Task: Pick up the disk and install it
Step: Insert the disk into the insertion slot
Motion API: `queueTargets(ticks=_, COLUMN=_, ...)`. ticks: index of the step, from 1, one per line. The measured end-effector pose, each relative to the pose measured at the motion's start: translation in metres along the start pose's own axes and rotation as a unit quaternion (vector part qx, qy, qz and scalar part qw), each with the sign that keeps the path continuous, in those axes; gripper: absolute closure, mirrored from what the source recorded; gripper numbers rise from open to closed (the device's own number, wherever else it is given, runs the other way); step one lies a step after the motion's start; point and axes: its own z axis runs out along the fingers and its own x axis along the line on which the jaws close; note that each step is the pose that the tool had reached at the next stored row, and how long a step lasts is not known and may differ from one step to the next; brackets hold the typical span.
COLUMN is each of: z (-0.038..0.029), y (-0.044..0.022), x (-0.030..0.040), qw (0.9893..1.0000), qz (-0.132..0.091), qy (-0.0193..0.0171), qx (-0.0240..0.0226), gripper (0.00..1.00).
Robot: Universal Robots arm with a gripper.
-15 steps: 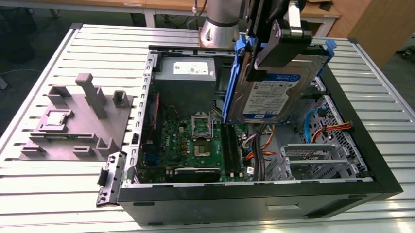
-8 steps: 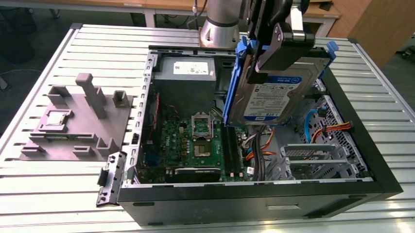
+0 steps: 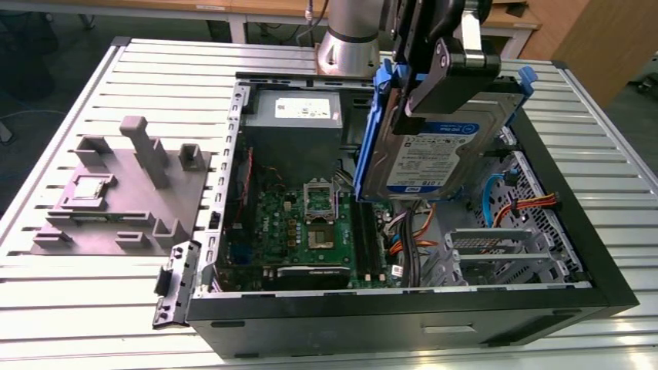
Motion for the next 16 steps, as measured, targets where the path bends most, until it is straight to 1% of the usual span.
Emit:
queueTargets(ticks=5, z=-0.0001, y=0.0000, x=0.0014, qw=1.0000, qz=0.000, qy=0.0000, qx=0.0000, gripper=0.63)
queueTargets(ticks=8, z=-0.0001, y=-0.0014, x=0.0027, qw=1.0000, qz=0.000, qy=0.0000, qx=0.0000, gripper=0.63)
queueTargets(ticks=13, z=-0.0002, y=-0.0112, x=0.0032, qw=1.0000, qz=0.000, qy=0.0000, qx=0.0000, gripper=0.63)
queueTargets(ticks=16, z=-0.0002, y=-0.0134, x=0.0040, qw=1.0000, qz=0.000, qy=0.0000, qx=0.0000, gripper=0.63)
